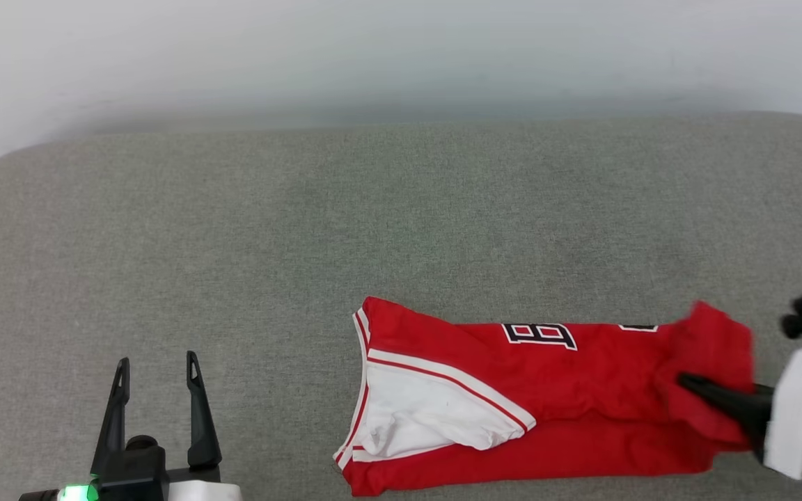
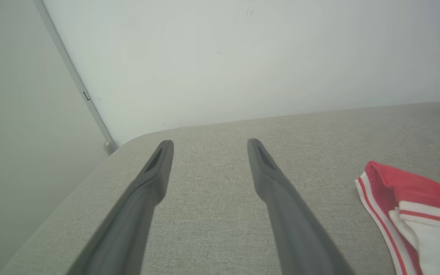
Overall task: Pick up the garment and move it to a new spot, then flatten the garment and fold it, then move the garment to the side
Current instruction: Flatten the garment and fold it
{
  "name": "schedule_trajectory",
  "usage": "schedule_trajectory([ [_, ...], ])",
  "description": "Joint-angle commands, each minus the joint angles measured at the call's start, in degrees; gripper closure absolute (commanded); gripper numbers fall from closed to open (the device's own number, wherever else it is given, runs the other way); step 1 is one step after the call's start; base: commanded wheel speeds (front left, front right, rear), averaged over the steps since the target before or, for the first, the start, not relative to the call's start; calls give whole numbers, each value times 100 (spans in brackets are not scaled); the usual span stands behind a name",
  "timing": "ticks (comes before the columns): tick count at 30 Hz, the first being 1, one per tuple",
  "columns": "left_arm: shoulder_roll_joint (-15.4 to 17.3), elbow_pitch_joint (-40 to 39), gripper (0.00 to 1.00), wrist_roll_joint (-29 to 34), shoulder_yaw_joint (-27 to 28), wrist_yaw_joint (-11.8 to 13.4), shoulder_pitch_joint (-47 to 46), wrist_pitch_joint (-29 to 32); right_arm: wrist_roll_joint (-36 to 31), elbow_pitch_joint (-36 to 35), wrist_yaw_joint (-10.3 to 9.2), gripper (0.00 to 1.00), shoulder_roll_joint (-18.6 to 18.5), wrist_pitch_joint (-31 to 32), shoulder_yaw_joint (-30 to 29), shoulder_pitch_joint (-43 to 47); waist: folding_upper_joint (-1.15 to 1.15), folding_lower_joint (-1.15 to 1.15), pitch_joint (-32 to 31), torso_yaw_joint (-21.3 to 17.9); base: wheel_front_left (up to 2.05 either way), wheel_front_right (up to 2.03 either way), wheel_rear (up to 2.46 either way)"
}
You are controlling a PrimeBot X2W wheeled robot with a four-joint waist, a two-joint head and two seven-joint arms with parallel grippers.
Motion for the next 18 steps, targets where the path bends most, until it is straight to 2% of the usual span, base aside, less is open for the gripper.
schedule_trajectory([
  [1,-25,6,0,25,18,-17,-17,-13,-93,-131,-2,100,69,73,43,-154,0,0,39,2,0,0,0],
  [5,-43,34,0,9,16,-100,-166,-13,-463,-544,-2,100,436,372,378,-567,0,0,179,35,0,0,0],
  [9,-76,52,0,26,7,-146,-343,-13,-783,-597,-2,100,859,707,879,-1163,0,0,365,86,0,0,0],
  [18,-130,84,0,54,-6,-209,-650,-13,-1236,264,-2,100,1945,912,2236,-2473,0,0,739,169,0,0,0],
])
